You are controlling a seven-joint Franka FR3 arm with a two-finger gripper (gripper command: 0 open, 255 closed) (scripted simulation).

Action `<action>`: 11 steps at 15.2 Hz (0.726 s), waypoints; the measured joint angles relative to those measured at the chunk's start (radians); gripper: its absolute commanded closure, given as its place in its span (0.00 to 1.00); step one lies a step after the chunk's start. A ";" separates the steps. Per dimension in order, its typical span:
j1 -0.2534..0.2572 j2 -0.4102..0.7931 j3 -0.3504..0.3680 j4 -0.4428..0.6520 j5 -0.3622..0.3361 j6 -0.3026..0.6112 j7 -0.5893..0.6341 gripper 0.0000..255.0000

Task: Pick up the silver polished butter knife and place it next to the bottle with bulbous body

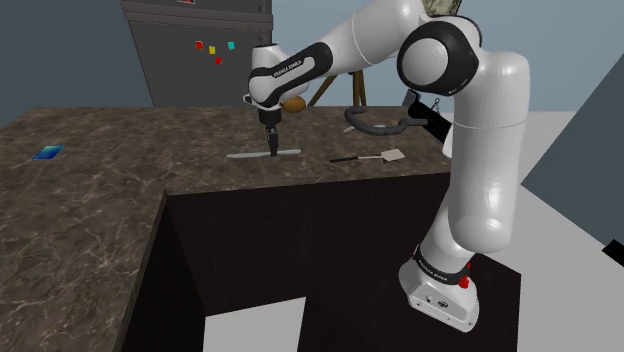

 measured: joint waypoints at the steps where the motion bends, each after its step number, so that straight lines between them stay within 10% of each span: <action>1: 0.000 0.001 0.000 -0.002 0.000 0.003 -0.001 0.00; 6: -0.001 0.002 0.000 -0.003 0.000 0.006 -0.001 0.00; 7: -0.001 0.002 0.000 -0.003 0.000 0.006 -0.001 1.00; 11: -0.001 0.002 0.000 -0.003 0.000 0.006 -0.001 1.00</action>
